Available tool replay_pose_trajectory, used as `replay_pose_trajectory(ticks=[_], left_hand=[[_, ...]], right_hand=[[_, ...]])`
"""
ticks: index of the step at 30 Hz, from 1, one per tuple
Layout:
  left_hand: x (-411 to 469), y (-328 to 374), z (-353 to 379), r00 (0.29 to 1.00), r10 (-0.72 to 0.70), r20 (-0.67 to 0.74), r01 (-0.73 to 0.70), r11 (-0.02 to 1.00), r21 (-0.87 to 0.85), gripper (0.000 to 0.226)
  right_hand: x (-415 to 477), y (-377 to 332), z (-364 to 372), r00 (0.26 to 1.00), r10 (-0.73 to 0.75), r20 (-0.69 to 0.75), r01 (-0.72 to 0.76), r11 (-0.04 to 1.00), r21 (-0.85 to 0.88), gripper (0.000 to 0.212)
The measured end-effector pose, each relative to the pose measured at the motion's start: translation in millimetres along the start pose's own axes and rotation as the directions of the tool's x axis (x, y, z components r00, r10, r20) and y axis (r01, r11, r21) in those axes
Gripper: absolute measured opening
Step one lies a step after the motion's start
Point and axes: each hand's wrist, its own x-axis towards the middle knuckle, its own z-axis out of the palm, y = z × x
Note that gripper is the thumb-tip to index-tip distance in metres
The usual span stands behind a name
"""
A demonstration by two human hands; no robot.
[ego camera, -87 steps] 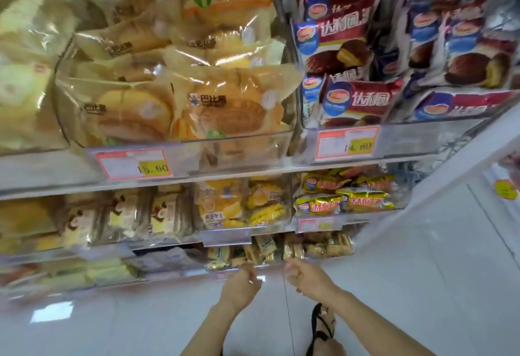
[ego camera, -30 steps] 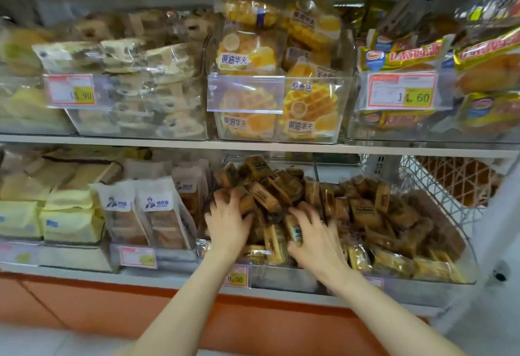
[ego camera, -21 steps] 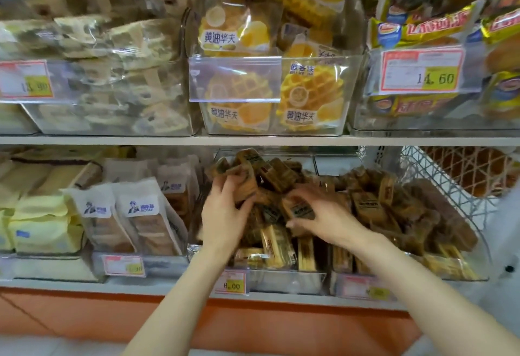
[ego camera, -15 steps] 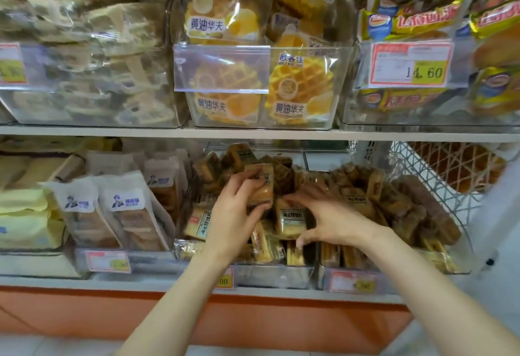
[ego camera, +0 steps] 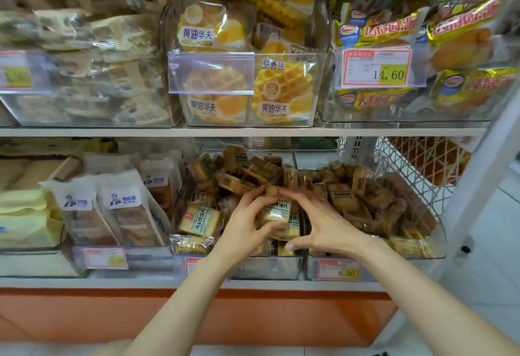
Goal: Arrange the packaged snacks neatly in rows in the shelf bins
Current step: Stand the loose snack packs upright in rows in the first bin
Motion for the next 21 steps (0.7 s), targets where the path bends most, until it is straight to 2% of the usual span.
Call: replay_pose_trajectory(ticks=[2, 5, 9, 11, 16, 21], left_hand=[[-1, 1, 3, 0.999, -0.036, 0.011, 0.036, 0.999, 0.012, 0.061], [-3, 3, 12, 0.999, -0.006, 0.042, 0.002, 0.996, 0.091, 0.069], [-1, 8, 21, 0.997, 0.017, -0.077, -0.01, 0.996, 0.085, 0.054], [0, 10, 22, 0.991, 0.023, -0.129, -0.014, 0.998, 0.068, 0.047], [9, 12, 10, 0.957, 0.003, -0.29, 0.005, 1.0, 0.026, 0.044], [16, 9, -23, 0.846, -0.138, -0.514, 0.134, 0.99, -0.046, 0.046]], right_hand=[[1, 0, 9, 0.997, 0.018, -0.073, -0.022, 0.998, -0.054, 0.097], [3, -4, 14, 0.986, -0.001, -0.165, -0.019, 0.992, -0.121, 0.091], [4, -2, 8, 0.996, -0.001, -0.087, -0.018, 0.976, -0.219, 0.112], [4, -4, 7, 0.997, -0.015, -0.073, -0.005, 0.967, -0.256, 0.115], [5, -8, 8, 0.992, -0.022, -0.121, 0.004, 0.99, -0.144, 0.106], [12, -11, -3, 0.971, 0.017, -0.238, 0.001, 0.997, 0.077, 0.089]])
